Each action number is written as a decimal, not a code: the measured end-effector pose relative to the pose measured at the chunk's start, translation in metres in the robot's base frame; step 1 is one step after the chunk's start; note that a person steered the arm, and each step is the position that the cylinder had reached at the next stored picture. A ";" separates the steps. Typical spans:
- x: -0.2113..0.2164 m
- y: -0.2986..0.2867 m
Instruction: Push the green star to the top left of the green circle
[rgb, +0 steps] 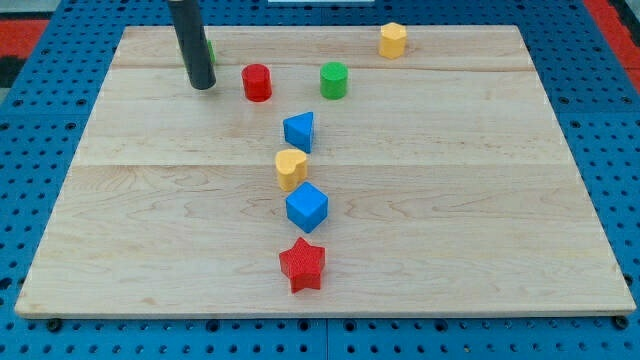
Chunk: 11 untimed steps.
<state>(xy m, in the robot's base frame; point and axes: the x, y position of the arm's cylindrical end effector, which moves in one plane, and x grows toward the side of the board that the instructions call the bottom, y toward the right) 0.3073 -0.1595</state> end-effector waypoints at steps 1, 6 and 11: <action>-0.002 -0.008; -0.064 -0.028; -0.033 0.169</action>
